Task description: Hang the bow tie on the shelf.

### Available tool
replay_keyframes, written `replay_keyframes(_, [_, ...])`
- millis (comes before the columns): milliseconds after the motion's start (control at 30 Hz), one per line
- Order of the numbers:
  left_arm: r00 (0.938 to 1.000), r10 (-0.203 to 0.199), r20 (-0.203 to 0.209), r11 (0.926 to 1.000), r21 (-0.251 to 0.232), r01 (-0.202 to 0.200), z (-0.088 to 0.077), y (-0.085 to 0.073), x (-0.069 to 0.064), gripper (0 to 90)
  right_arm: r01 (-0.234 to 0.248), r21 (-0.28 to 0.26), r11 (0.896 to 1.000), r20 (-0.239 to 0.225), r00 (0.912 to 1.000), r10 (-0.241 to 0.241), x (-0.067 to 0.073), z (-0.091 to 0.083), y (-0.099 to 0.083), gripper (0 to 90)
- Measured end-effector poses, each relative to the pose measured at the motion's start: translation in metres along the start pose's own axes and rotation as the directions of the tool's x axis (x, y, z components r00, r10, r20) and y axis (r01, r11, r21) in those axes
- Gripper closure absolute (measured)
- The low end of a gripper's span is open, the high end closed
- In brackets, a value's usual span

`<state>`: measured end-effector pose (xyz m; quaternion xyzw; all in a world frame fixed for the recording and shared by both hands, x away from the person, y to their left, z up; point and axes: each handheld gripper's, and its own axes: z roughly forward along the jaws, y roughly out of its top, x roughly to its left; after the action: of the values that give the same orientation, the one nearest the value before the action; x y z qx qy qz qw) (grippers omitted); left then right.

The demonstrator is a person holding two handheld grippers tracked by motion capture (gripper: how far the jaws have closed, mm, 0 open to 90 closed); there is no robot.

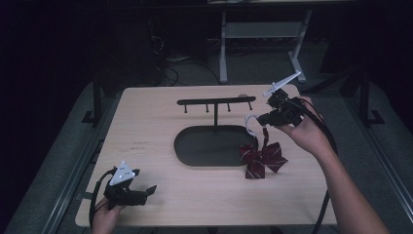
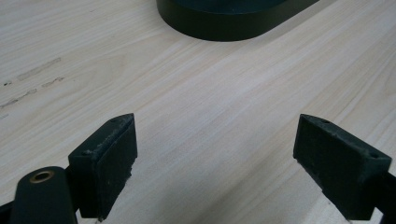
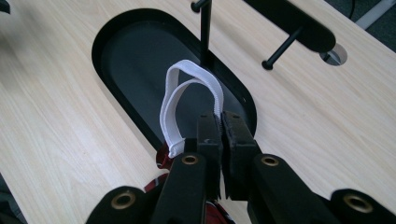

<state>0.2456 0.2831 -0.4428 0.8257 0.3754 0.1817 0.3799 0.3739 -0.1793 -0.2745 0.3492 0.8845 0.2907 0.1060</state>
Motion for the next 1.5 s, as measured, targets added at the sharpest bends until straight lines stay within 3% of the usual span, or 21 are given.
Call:
replay_keyframes(367, [1.0000,-0.002,0.003,1.0000,0.001,0.002,0.001,0.001,0.000,13.5,-0.004,0.023,1.000,0.007,1.0000,0.004,-0.010,0.005,0.018,86.7])
replay_keyframes(600, [1.0000,-0.002,0.004,1.0000,0.001,0.002,0.002,0.002,-0.001,13.5,-0.021,0.036,0.999,0.005,0.9998,0.021,-0.024,0.011,0.030,86.7])
replay_keyframes(1233, [1.0000,-0.002,0.002,1.0000,0.000,0.002,0.003,0.002,0.000,13.5,-0.054,0.044,0.998,0.030,0.9982,0.053,-0.045,0.017,0.043,86.5])
replay_keyframes(1500, [1.0000,-0.003,0.002,1.0000,0.000,0.003,0.001,0.002,0.000,13.5,-0.072,0.060,0.996,0.027,0.9972,0.070,-0.050,0.029,0.045,86.3])
